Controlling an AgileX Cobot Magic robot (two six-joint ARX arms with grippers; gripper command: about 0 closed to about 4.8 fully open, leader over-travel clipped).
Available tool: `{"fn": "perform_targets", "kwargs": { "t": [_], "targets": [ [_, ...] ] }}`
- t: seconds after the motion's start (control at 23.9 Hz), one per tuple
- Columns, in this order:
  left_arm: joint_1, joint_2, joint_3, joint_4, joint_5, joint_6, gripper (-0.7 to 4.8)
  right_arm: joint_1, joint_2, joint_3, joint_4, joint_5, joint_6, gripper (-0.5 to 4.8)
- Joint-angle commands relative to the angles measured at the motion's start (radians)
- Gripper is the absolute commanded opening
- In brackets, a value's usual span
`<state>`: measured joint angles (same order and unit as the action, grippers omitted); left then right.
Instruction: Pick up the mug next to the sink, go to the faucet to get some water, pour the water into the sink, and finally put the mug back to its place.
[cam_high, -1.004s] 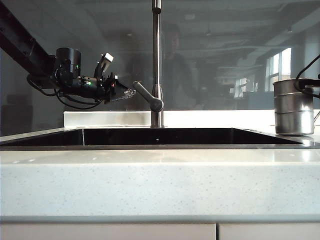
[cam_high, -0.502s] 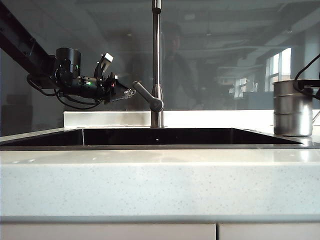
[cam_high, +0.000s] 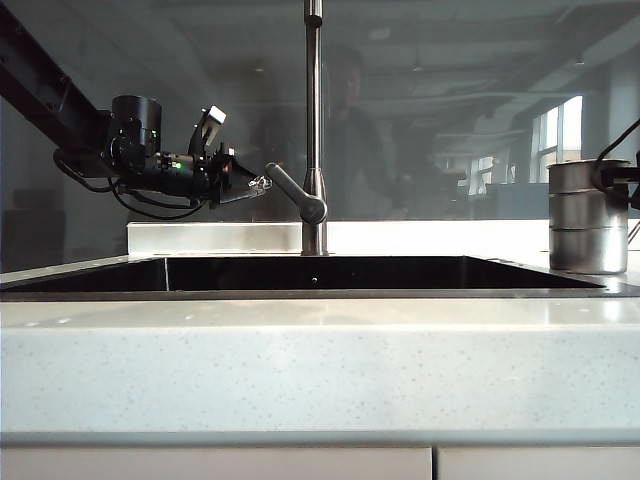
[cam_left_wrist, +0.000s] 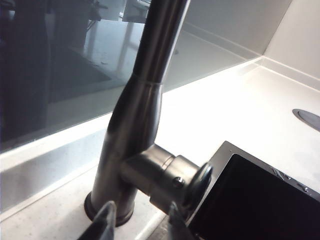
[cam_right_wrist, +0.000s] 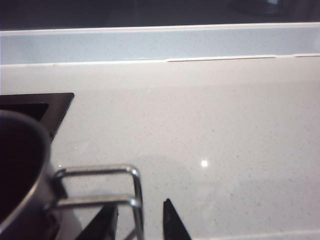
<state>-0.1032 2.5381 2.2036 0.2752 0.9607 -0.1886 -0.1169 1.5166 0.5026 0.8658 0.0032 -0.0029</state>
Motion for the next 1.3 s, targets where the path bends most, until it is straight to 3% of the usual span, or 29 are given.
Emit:
{"fn": "perform_targets", "kwargs": {
  "t": [0.04, 0.13, 0.38, 0.42, 0.54, 0.63, 0.67, 0.75, 0.84, 0.96, 1.05, 1.13, 1.21, 1.3],
  "targets": [
    [0.001, -0.006, 0.004, 0.010, 0.013, -0.017, 1.30, 0.002, -0.048, -0.023, 0.020, 0.006, 0.003, 1.27],
    [0.001, -0.006, 0.004, 0.011, 0.019, -0.056, 1.30, 0.000, -0.097, -0.053, 0.015, 0.010, 0.003, 1.27],
    [0.015, -0.007, 0.004, -0.013, 0.050, -0.061, 1.31, 0.006, -0.264, -0.109, -0.163, 0.020, 0.060, 1.27],
    [0.020, -0.010, 0.004, -0.037, 0.050, -0.069, 1.38, 0.011, -0.341, -0.120, -0.225, 0.020, 0.093, 1.28],
    [0.055, -0.029, 0.004, -0.117, 0.076, -0.081, 2.28, 0.035, -0.549, -0.126, -0.415, 0.017, 0.113, 1.27],
    [0.072, -0.042, 0.004, -0.166, 0.107, -0.079, 2.27, 0.052, -0.636, -0.126, -0.492, 0.017, 0.116, 1.18],
    [0.074, -0.047, 0.004, -0.189, 0.116, -0.069, 2.14, 0.061, -0.676, -0.126, -0.529, 0.016, 0.116, 0.88],
    [0.084, -0.064, 0.004, -0.239, 0.134, -0.041, 1.30, 0.088, -0.763, -0.126, -0.613, 0.018, 0.127, -0.15],
    [0.090, -0.085, 0.004, -0.287, 0.143, 0.000, 0.14, 0.113, -0.845, -0.126, -0.686, 0.022, 0.138, -0.06],
    [0.094, -0.127, 0.004, -0.357, 0.147, 0.042, -0.06, 0.136, -0.941, -0.126, -0.767, 0.025, 0.155, -0.06],
    [0.098, -0.161, 0.004, -0.436, 0.133, 0.092, -0.05, 0.141, -0.997, -0.126, -0.813, 0.023, 0.164, -0.06],
    [0.103, -0.207, 0.004, -0.553, 0.095, 0.192, -0.05, 0.142, -1.044, -0.126, -0.855, 0.024, 0.165, -0.06],
    [0.103, -0.291, 0.004, -0.775, -0.023, 0.399, -0.05, 0.142, -1.087, -0.126, -0.890, 0.023, 0.164, -0.06],
    [0.102, -0.381, 0.003, -0.947, -0.066, 0.539, -0.05, 0.142, -1.130, -0.126, -0.910, 0.019, 0.168, -0.06]
  ]
}}
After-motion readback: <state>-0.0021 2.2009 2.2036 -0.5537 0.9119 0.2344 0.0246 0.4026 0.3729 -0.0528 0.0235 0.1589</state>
